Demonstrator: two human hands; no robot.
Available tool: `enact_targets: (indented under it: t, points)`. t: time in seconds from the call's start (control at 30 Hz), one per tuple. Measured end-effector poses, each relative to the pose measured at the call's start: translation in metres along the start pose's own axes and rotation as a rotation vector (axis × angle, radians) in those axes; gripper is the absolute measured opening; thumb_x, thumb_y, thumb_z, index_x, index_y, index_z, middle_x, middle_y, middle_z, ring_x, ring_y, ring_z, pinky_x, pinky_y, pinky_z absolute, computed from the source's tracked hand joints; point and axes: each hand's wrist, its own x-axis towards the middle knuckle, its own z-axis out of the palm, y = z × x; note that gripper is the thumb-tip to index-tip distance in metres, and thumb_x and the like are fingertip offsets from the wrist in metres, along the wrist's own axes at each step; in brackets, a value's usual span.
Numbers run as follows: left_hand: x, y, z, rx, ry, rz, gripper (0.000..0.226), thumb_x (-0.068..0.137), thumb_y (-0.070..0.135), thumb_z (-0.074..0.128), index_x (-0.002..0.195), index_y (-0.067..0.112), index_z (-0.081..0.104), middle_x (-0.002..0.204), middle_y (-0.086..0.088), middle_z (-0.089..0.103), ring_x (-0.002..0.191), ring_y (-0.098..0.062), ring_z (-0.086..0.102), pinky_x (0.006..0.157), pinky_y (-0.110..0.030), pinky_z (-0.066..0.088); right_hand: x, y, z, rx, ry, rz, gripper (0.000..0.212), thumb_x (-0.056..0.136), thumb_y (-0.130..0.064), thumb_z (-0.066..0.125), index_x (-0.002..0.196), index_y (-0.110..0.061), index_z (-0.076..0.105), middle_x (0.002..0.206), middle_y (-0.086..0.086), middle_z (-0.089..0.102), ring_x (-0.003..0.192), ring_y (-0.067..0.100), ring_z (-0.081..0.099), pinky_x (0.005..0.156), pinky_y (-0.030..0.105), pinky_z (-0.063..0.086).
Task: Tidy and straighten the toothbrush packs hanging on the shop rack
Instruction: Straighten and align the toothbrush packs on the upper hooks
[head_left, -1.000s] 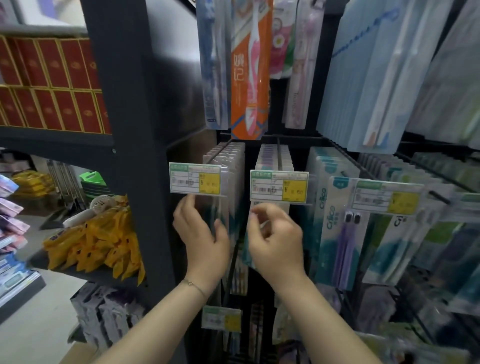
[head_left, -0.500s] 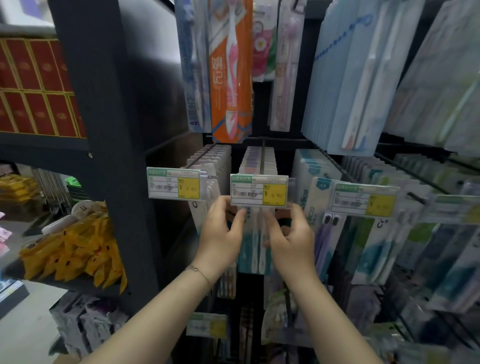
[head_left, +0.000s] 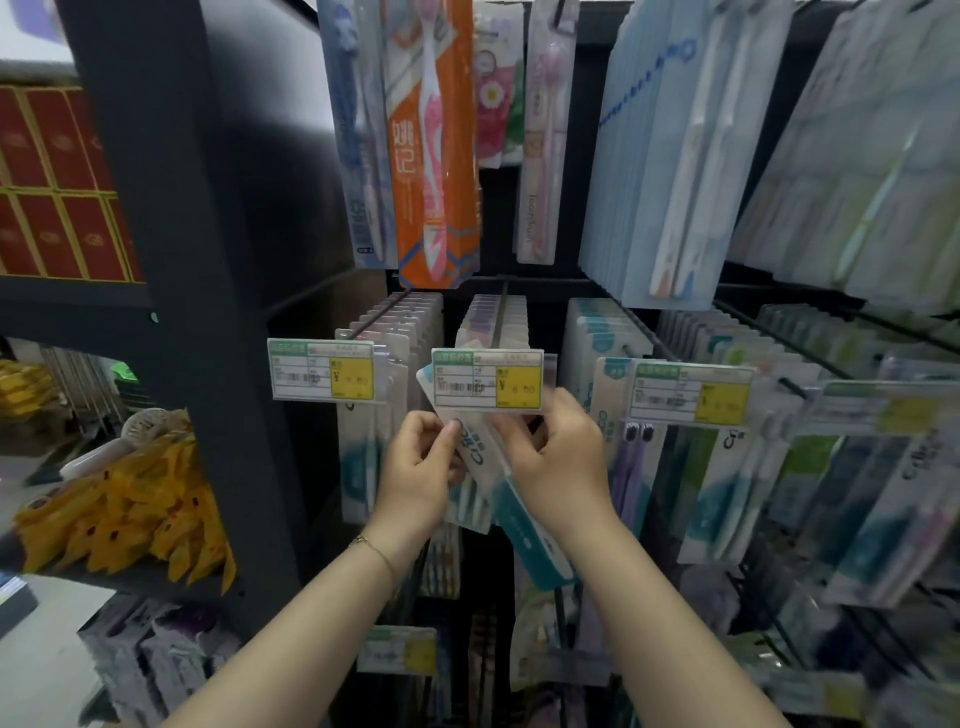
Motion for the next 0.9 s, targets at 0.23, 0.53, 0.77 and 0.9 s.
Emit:
enact_targets:
  t: [0.23, 0.53, 0.77, 0.9]
  points:
    - [-0.028, -0.014, -0.007, 0.080, -0.041, -0.036, 0.013, 0.101, 0.019, 0.052, 0.090, 0.012, 0.053, 0.085, -0.007, 0.073, 0.082, -0.019, 0.073, 0.067, -0.030, 0.057, -0.021, 0.016, -0.007, 0.020, -0.099, 0.034, 0.027, 0.092, -0.041, 0.064, 0.115, -0.028, 0.065, 0.094, -0.012, 0.061, 0.083, 0.003, 0.057, 0.069, 0.022, 0.049]
    - [-0.046, -0.006, 0.008, 0.116, -0.128, 0.053, 0.010, 0.102, 0.017, 0.050, 0.097, 0.008, 0.053, 0.092, -0.004, 0.075, 0.089, -0.017, 0.073, 0.071, -0.031, 0.060, -0.033, 0.024, -0.035, 0.116, -0.106, 0.077, 0.017, 0.091, -0.037, 0.066, 0.106, -0.029, 0.066, 0.082, -0.005, 0.064, 0.065, 0.018, 0.058, 0.057, 0.028, 0.050]
    - [-0.057, -0.003, 0.030, 0.131, -0.170, 0.146, 0.009, 0.101, 0.017, 0.052, 0.097, 0.010, 0.054, 0.093, -0.006, 0.073, 0.088, -0.022, 0.072, 0.072, -0.039, 0.059, -0.039, 0.031, -0.062, 0.160, -0.067, 0.076, 0.012, 0.092, -0.033, 0.067, 0.104, -0.033, 0.065, 0.091, -0.008, 0.068, 0.079, 0.013, 0.064, 0.071, 0.036, 0.057]
    - [-0.054, 0.007, 0.054, 0.127, -0.205, 0.156, 0.008, 0.100, 0.020, 0.053, 0.096, 0.013, 0.055, 0.090, -0.009, 0.074, 0.085, -0.023, 0.072, 0.074, -0.043, 0.059, -0.033, 0.041, -0.082, 0.200, 0.012, 0.107, 0.014, 0.092, -0.028, 0.068, 0.105, -0.027, 0.068, 0.094, -0.009, 0.069, 0.084, 0.015, 0.066, 0.078, 0.043, 0.057]
